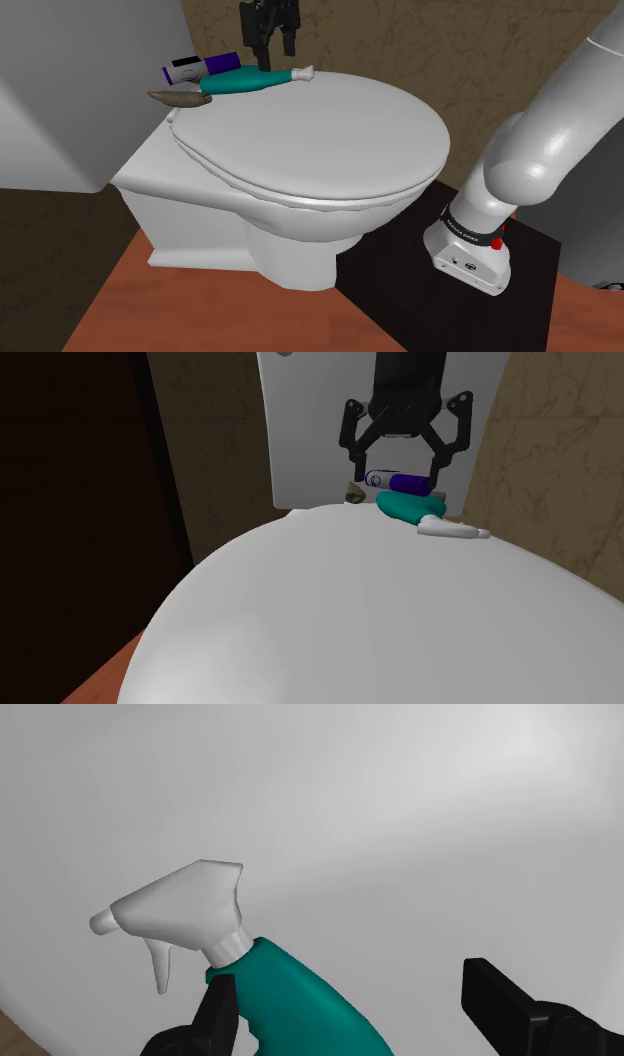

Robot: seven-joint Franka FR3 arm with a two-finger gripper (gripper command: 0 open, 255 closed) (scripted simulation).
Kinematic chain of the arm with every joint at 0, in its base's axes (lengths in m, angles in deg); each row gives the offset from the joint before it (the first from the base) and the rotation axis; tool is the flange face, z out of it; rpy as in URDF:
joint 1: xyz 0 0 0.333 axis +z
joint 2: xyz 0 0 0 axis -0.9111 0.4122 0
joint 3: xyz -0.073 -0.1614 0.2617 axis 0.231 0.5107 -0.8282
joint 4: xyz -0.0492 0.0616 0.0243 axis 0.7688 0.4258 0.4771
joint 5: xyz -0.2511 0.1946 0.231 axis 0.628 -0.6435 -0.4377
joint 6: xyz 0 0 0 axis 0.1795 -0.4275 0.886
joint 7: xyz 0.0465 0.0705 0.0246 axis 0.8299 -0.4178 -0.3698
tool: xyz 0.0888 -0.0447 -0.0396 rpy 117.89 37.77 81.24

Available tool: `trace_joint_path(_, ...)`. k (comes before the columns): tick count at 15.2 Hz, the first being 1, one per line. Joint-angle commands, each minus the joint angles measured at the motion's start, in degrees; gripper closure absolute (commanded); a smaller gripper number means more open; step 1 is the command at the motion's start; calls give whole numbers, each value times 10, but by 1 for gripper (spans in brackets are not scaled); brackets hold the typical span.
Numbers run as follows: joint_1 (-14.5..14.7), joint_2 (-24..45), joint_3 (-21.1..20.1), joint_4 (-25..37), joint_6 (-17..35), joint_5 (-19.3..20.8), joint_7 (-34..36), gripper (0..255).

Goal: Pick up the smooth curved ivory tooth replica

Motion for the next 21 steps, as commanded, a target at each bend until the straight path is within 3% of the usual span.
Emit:
trace_joint_path(1, 7, 48, -13, 49, -6, 8, 19, 0)
trace_joint_path(6, 39, 173, -40, 184, -30, 39, 68, 0)
trace_joint_path(11, 90, 300, -51, 343, -74, 76, 104, 0)
trace_joint_path(18, 77, 280, -49, 255, -5, 68, 99, 0)
trace_joint_path(20, 77, 280, -49, 255, -5, 68, 99, 0)
trace_joint_path(21, 77, 282, -49, 257, -7, 69, 98, 255)
